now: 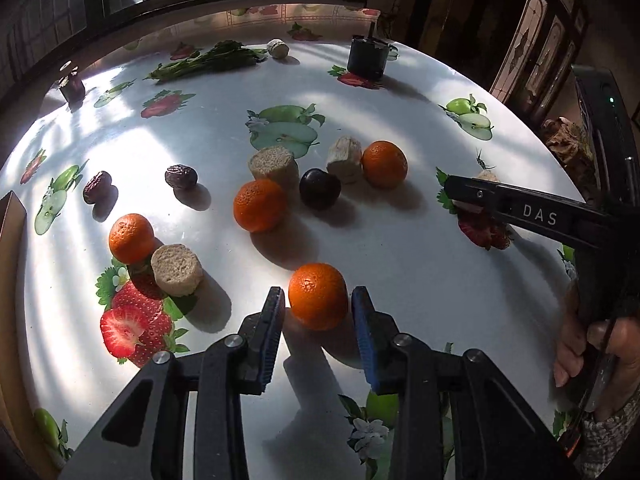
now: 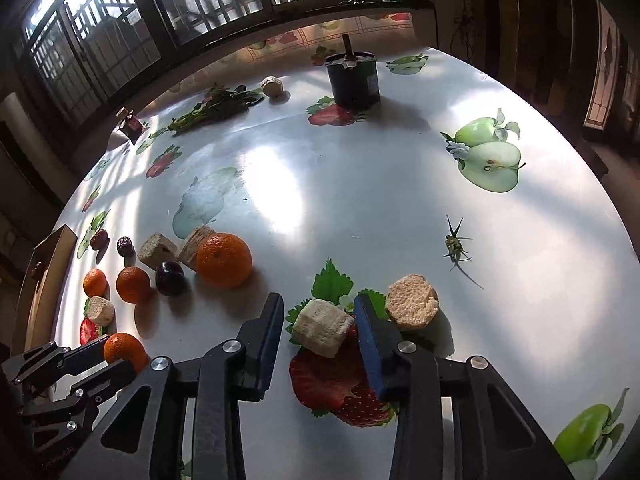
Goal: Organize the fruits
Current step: 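Grasp the mandarin with the left gripper while the right grasps a beige cube, then carry the mandarin and cube into the tray and open both grippers, then move both grippers back to the table and approach the round rice cake, then grasp the round rice cake with the left gripper while the right grasps another, then carry both rice cakes into the tray and open both grippers, then return both grippers to the table and grasp a mandarin with each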
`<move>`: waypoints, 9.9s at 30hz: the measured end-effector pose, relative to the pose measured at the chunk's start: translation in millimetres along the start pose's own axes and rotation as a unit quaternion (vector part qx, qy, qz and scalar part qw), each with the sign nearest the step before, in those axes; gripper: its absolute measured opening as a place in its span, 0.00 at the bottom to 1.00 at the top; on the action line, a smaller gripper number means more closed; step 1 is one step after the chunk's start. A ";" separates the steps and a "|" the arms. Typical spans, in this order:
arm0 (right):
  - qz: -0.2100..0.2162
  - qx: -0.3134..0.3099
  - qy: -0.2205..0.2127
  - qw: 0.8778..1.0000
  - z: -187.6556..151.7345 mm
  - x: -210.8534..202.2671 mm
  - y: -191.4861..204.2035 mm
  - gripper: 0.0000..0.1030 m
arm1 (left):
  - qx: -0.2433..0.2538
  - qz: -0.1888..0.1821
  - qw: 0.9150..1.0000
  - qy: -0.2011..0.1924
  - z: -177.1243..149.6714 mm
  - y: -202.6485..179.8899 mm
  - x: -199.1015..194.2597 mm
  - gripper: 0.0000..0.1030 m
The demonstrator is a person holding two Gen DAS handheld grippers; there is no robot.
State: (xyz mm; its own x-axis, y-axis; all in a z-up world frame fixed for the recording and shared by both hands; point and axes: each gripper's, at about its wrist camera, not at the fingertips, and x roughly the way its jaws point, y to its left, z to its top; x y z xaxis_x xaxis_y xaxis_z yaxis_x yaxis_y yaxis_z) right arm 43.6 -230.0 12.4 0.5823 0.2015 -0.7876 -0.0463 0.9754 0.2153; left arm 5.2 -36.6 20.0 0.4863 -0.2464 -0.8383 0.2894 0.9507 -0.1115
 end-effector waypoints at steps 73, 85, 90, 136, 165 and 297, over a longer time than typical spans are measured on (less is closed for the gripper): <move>0.179 -0.194 0.144 0.954 -15.9 101.3 452.1 0.46 | -0.350 0.116 0.929 -0.040 -74.8 417.4 -142.6 0.40; 0.188 -0.165 0.053 0.967 -17.9 1.9 356.9 0.51 | -0.287 0.101 0.946 -0.115 -78.2 306.3 -206.8 0.57; 0.162 -0.154 0.045 0.974 -44.1 -23.0 283.5 0.54 | -0.239 0.065 0.962 -0.115 -67.9 243.2 -206.8 0.58; -0.051 0.002 -0.001 0.999 0.0 -10.3 -37.5 0.32 | -0.059 0.061 0.996 -0.023 3.6 64.5 -5.1 0.29; 0.125 -0.078 -0.021 0.989 -18.8 -84.9 143.8 0.29 | -0.199 0.121 0.965 -0.118 -79.4 231.1 -179.5 0.29; 0.055 -0.001 0.007 0.998 20.6 26.8 46.2 0.51 | -0.121 0.031 0.991 -0.040 21.1 119.4 -7.6 0.48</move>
State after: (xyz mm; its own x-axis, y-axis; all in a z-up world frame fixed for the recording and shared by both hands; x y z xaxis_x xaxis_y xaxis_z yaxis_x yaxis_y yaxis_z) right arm 73.7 -181.4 13.2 0.5629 0.3087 -0.7667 -0.1105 0.9474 0.3003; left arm 53.4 74.8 24.3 0.5641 -0.1914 -0.8032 0.0550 0.9793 -0.1948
